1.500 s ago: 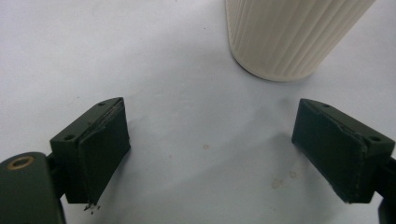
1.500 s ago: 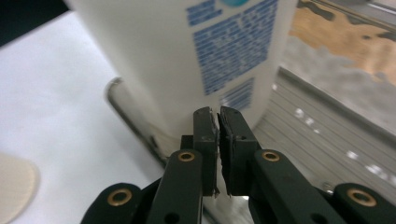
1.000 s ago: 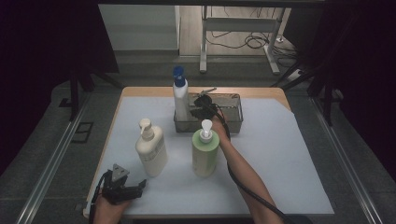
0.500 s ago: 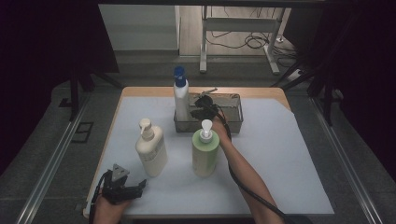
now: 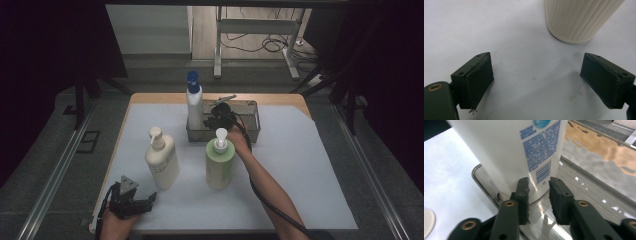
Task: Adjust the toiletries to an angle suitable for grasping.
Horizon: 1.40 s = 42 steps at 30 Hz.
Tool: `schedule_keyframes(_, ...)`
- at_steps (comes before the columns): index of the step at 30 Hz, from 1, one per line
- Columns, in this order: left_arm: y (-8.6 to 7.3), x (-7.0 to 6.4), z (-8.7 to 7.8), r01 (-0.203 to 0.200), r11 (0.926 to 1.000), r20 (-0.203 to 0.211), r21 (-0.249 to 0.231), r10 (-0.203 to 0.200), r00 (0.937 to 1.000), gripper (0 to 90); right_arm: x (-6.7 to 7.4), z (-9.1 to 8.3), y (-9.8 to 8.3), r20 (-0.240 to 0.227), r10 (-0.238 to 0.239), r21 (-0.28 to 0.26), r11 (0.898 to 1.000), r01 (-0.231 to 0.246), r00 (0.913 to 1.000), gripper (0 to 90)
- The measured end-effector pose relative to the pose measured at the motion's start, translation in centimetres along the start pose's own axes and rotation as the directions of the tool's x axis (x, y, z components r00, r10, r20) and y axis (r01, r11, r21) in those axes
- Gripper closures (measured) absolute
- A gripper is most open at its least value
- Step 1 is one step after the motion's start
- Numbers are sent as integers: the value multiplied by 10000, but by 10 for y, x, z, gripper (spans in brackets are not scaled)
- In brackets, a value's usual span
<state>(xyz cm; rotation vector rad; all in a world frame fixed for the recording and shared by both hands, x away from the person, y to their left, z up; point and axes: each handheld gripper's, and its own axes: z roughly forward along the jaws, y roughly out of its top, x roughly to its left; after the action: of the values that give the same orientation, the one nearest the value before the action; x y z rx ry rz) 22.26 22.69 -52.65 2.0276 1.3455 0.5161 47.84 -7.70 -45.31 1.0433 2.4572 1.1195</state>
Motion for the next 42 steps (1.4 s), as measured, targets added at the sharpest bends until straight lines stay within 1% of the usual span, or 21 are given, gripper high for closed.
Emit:
schedule_keyframes(3, 0, 0, 0, 7, 10000, 6, -3, -7, 10000, 106, 0, -6, 0, -43, -153, -52, 9999, 153, 9999, 613)
schedule_keyframes(5, 0, 0, 0, 8, 10000, 4, -4, -8, 10000, 107, 0, -9, -1, -116, -133, -97, 9999, 132, 9998, 580)
schedule_keyframes(9, 0, 0, 0, 7, 10000, 2, -7, -7, 10000, 106, -1, -18, -3, -332, -122, -198, 9997, 116, 9994, 480)
schedule_keyframes(13, 0, 0, 0, 10, 10000, 10, -20, -10, 10000, 106, -1, -27, -5, -481, -335, -322, 9990, 319, 9983, 410)
schedule_keyframes(15, 0, 0, 0, 7, 10000, 9, -8, -7, 10000, 106, 0, -31, -6, -372, -526, -294, 9982, 515, 9979, 389)
schedule_keyframes(16, 0, 0, 0, 11, 10000, 11, -21, -11, 10000, 107, 0, -33, -6, -398, -620, -285, 9977, 609, 9973, 378)
schedule_keyframes(19, 0, 0, 0, 9, 10000, 9, -13, -9, 10000, 106, -1, -39, -9, -406, -718, -310, 9970, 706, 9966, 342)
schedule_keyframes(21, 0, 0, 0, 10, 10000, 9, -14, -10, 10000, 107, -1, -43, -11, -407, -837, -337, 9960, 823, 9957, 339)
schedule_keyframes(27, 0, 0, 0, 6, 10000, 6, -22, -6, 10000, 107, -3, -59, -16, -519, -905, -505, 9948, 879, 9945, 286)
schedule_keyframes(31, 0, 0, 0, 8, 10000, 1, -20, -8, 10000, 107, -7, -70, -23, -428, -1016, -459, 9940, 997, 9939, 273)
schedule_keyframes(34, 0, 0, 0, 8, 10000, 2, -20, -8, 10000, 107, -10, -78, -28, -471, -900, -580, 9945, 872, 9948, 263)
schedule_keyframes(37, 0, 0, 0, 9, 10000, 0, -23, -9, 10000, 107, -13, -86, -33, -417, -845, -650, 9945, 817, 9955, 257)
schedule_keyframes(42, -1, 0, 0, 7, 10000, -11, -30, -7, 10000, 107, -15, -97, -41, -426, -850, -763, 9937, 816, 9955, 225)
